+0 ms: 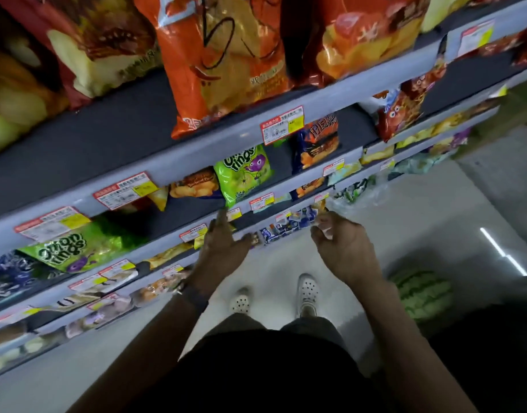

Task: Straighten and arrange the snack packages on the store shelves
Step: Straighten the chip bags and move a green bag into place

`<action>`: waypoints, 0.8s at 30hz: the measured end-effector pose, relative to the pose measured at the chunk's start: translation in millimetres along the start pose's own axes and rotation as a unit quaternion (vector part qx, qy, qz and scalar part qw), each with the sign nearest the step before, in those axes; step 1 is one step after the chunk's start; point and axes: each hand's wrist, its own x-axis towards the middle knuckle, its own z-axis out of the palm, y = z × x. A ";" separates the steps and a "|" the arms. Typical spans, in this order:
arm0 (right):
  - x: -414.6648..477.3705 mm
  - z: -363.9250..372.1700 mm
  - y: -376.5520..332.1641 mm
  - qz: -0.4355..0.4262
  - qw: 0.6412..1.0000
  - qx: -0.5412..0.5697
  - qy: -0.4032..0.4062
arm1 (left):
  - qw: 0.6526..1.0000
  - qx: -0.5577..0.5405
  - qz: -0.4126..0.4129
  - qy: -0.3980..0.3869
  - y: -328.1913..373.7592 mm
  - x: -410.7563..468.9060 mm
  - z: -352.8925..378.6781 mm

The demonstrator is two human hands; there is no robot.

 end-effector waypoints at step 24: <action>265.2 -64.9 19.8 -0.138 0.967 0.132 -0.170 | 0.915 -0.302 -0.016 0.268 19.7 133.4 63.2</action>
